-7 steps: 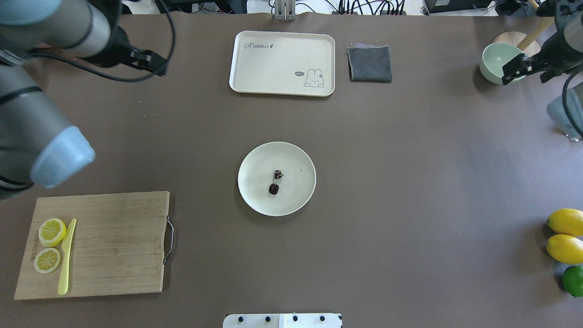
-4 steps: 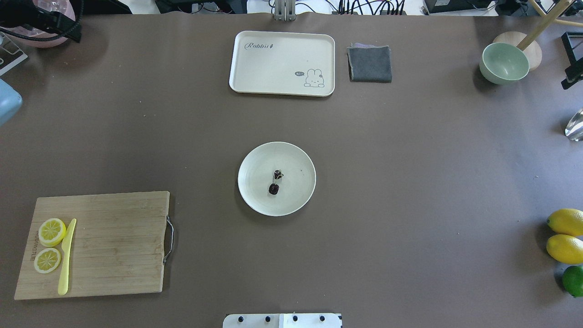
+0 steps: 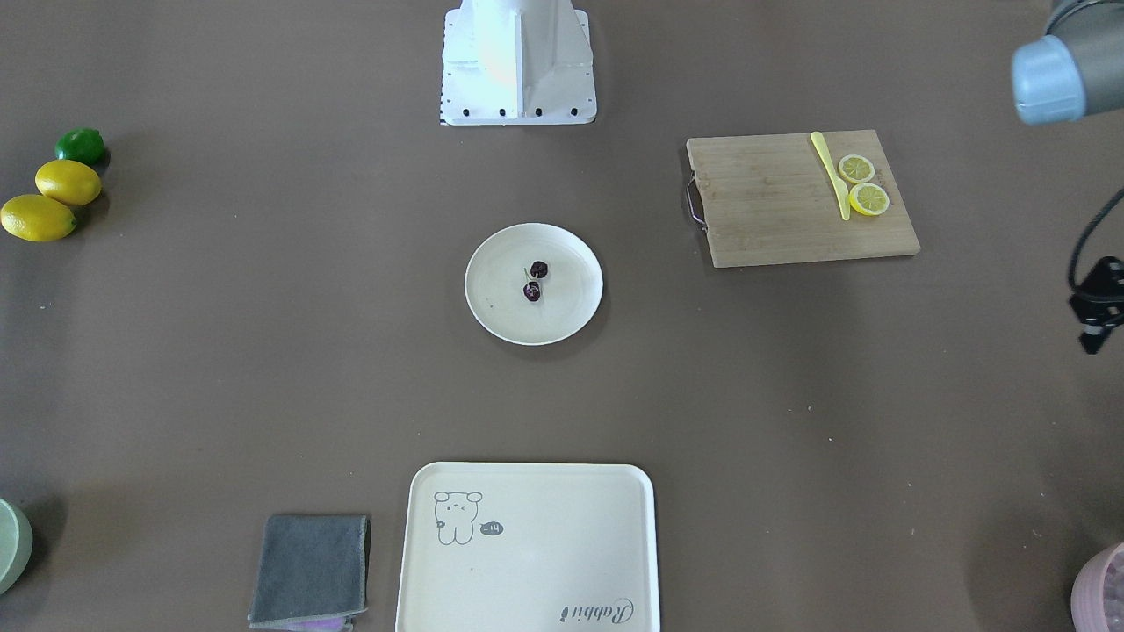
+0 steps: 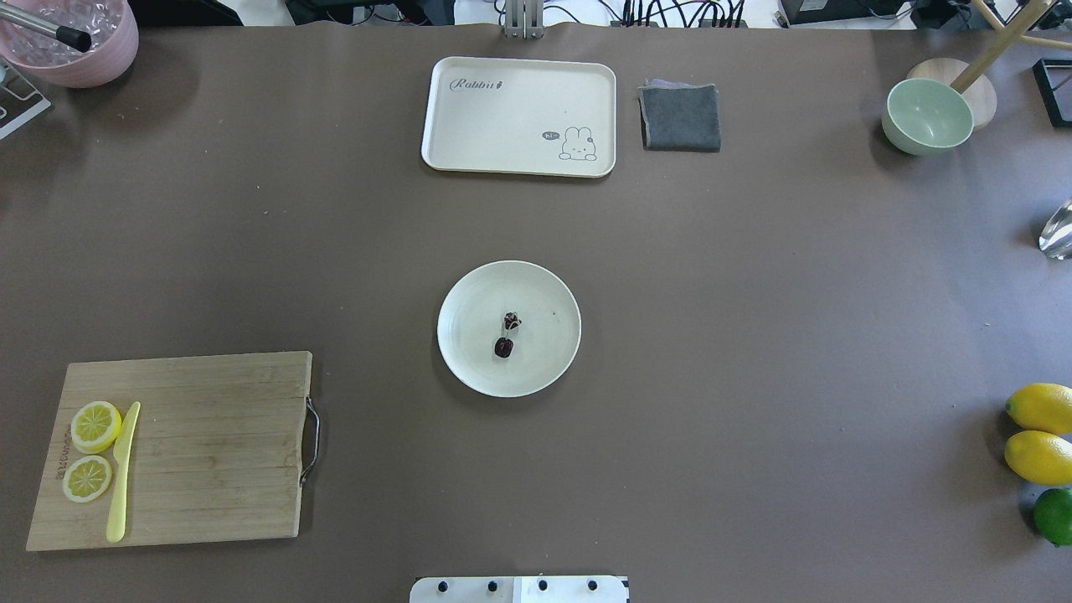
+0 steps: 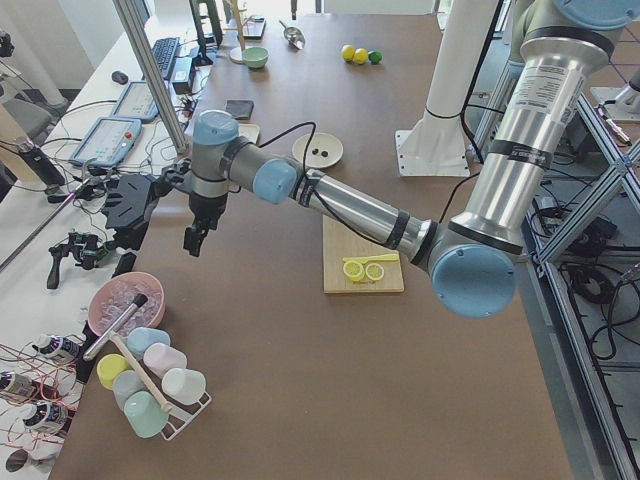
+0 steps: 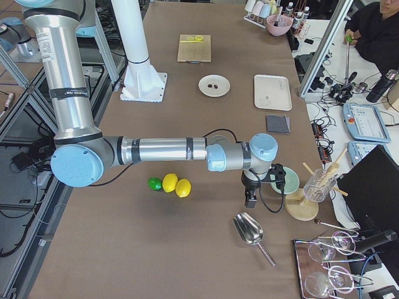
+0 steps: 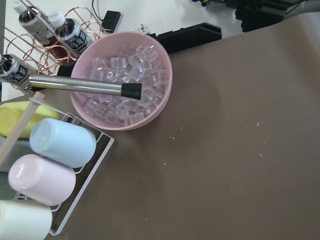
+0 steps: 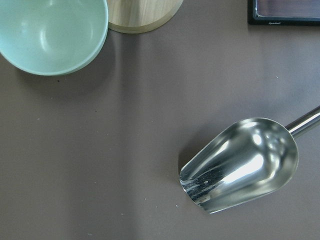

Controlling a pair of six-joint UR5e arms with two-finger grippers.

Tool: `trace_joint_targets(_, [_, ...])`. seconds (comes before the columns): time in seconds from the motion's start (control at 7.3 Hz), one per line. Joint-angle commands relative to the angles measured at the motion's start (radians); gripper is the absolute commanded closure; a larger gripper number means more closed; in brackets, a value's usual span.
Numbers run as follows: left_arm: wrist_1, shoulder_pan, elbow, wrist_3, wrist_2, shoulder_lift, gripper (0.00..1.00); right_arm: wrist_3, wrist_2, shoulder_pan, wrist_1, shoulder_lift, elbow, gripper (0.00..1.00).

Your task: Place red cherry on plate

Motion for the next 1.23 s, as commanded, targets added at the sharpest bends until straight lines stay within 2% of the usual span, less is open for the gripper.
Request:
trace_joint_targets(0.0, [-0.01,-0.125,0.117,0.219,-0.09,0.064,0.02,0.0,-0.001,0.014,0.001,-0.024,0.004,0.0])
trace_joint_targets(0.27, [-0.032,-0.128,0.086,0.221,-0.125,0.16,0.02,0.006,-0.001,0.014,0.001,-0.069,0.041,0.0])
trace_joint_targets(0.41, [-0.087,-0.126,0.073,0.202,-0.125,0.203,0.02,0.006,0.001,0.014,0.001,-0.105,0.074,0.0])
trace_joint_targets(1.1, [-0.112,-0.123,0.057,0.082,-0.125,0.205,0.02,0.012,-0.001,0.014,0.001,-0.116,0.09,0.0])
